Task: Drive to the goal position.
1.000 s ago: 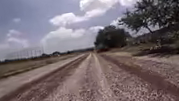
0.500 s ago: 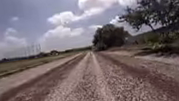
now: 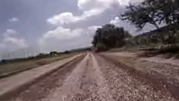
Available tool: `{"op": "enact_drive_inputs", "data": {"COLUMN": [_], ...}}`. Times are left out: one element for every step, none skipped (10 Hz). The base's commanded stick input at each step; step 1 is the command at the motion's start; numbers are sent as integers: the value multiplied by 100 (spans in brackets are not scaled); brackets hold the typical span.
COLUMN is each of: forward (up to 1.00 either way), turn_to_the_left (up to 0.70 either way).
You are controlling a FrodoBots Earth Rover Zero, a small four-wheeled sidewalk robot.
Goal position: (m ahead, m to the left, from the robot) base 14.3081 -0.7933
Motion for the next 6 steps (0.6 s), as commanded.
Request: {"op": "enact_drive_inputs", "data": {"forward": [100, 100, 100, 100, 100, 100], "turn_to_the_left": [27, 18, 3, 0, 0, 0]}}
